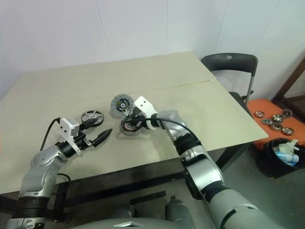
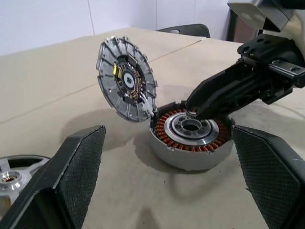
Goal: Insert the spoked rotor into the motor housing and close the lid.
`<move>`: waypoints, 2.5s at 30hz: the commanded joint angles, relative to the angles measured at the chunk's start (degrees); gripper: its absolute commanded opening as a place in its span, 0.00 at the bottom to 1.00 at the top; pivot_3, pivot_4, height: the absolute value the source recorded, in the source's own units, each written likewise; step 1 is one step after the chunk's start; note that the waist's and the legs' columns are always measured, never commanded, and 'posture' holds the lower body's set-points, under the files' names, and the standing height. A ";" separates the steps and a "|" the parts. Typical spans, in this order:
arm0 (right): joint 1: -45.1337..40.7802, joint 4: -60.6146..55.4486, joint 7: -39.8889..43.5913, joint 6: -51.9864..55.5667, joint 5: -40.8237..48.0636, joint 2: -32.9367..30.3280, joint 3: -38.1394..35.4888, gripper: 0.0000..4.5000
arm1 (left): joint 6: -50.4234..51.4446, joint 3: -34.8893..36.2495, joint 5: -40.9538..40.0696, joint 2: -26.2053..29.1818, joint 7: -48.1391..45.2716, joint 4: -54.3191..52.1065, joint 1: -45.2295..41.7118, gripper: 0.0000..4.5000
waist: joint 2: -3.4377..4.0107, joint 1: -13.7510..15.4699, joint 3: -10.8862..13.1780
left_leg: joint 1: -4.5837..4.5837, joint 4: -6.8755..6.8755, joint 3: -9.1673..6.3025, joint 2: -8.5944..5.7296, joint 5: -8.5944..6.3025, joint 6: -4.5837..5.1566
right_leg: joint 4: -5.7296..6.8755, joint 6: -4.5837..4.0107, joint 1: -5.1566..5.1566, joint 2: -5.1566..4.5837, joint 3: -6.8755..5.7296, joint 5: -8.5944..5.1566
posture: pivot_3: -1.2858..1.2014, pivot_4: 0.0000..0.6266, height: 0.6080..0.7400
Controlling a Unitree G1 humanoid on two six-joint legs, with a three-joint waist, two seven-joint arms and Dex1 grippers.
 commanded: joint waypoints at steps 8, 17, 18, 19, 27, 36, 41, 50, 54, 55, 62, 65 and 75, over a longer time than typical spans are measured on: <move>0.56 -1.67 -3.31 -0.93 0.63 1.60 -0.28 0.15 | -3.08 -1.01 0.82 -0.33 -0.96 1.63 -1.00 1.00 | 0.00 0.02 0.00 | 0.00 0.00 0.00 0.00 0.00 0.00 | 0.00 0.00 0.00 0.00 0.00 0.00 | 0.52 0.00 1.00; 1.57 -1.81 -3.66 -0.81 0.32 2.58 0.16 0.15 | -3.09 -1.32 1.01 -0.38 -1.00 1.61 -0.89 1.00 | 0.00 0.01 0.00 | 0.00 0.00 -0.01 0.00 0.00 0.00 | 0.00 0.00 0.00 0.00 0.00 0.00 | 0.52 0.00 1.00; 1.68 -1.84 -3.72 -0.78 0.29 2.68 0.23 0.15 | -3.05 -1.38 1.00 -0.40 -0.94 1.52 -0.86 1.00 | 0.00 0.01 0.00 | 0.00 0.00 0.00 0.00 0.00 0.00 | 0.00 0.00 0.00 0.00 0.00 0.00 | 0.52 0.00 1.00; 1.79 -1.80 -3.79 -0.83 0.24 2.78 0.32 0.15 | -3.02 -1.44 0.98 -0.41 -0.88 1.44 -0.83 1.00 | 0.00 0.01 0.00 | 0.00 0.00 -0.01 0.00 0.00 0.00 | 0.00 0.00 0.01 0.00 0.00 0.00 | 0.52 0.00 1.00; 1.80 -0.02 -5.55 -2.24 -0.52 2.59 0.27 0.15 | -2.52 -1.65 0.77 -0.32 -0.51 0.67 -0.91 1.00 | 0.00 0.00 0.00 | 0.01 0.00 -0.01 0.00 0.00 0.00 | 0.00 0.00 0.01 0.00 0.00 0.00 | 0.52 0.00 1.00; 1.58 0.98 -6.06 -3.15 -0.94 2.37 0.46 0.15 | -1.79 -2.38 0.65 -0.41 0.04 -0.35 -1.23 1.00 | 0.00 0.00 0.00 | 0.02 0.00 -0.01 0.00 0.00 0.00 | 0.01 0.00 0.02 0.00 0.00 0.00 | 0.52 0.00 1.00; 1.75 1.07 -5.98 -3.06 -1.04 2.36 0.61 0.15 | -1.27 -2.35 0.59 -0.41 0.30 -1.21 -1.04 1.00 | 0.00 0.01 0.00 | 0.02 0.00 -0.01 0.00 0.00 0.00 | 0.01 0.00 0.02 0.00 0.00 0.00 | 0.52 0.00 1.00; 1.14 2.43 -6.41 -3.58 -0.80 2.62 -0.13 0.45 | -0.47 -2.46 0.78 -0.59 0.76 -2.22 -1.11 1.00 | -0.01 0.00 -0.01 | 0.04 0.00 -0.01 0.00 0.00 0.00 | 0.01 0.00 0.04 0.00 0.00 -0.01 | 0.52 0.00 1.00; 0.89 2.54 -7.10 -3.65 1.51 3.51 -2.83 0.58 | 0.15 -2.43 0.73 -0.42 1.08 -3.02 -1.08 1.00 | -0.01 0.00 -0.01 | 0.03 0.00 -0.01 0.00 0.00 0.00 | 0.00 0.00 0.03 0.00 0.00 0.00 | 0.52 0.00 1.00; 0.56 2.97 -7.38 -3.84 1.76 3.62 -3.32 0.58 | 0.34 -2.44 0.73 -0.41 1.14 -3.15 -1.12 1.00 | -0.01 0.00 -0.01 | 0.03 0.00 -0.01 0.00 0.00 0.00 | 0.00 0.00 0.03 0.00 0.00 0.00 | 0.52 0.00 1.00; 0.03 4.30 -7.38 -4.70 1.81 3.73 -3.65 0.58 | 0.51 -2.61 0.92 -0.60 1.21 -3.30 -0.83 1.00 | 0.00 -0.01 0.00 | 0.03 0.00 -0.01 0.00 0.00 0.00 | 0.00 0.00 0.03 0.00 0.00 0.00 | 0.52 0.00 1.00; -0.10 4.83 -6.95 -4.71 1.72 3.78 -3.40 0.58 | 0.18 -2.45 0.94 -0.47 0.96 -2.69 -0.86 1.00 | 0.00 -0.01 0.00 | 0.03 0.00 -0.01 0.00 0.00 0.00 | 0.00 0.00 0.03 0.00 0.00 0.00 | 0.52 0.00 1.00; -0.16 6.65 -9.78 -6.17 0.57 4.16 -3.15 0.58 | -0.78 -3.10 1.45 -0.71 0.54 -1.17 -1.38 1.00 | -0.01 -0.01 -0.01 | 0.04 0.00 -0.01 0.00 0.00 0.00 | 0.01 0.00 0.03 0.01 0.00 0.00 | 0.52 0.00 1.00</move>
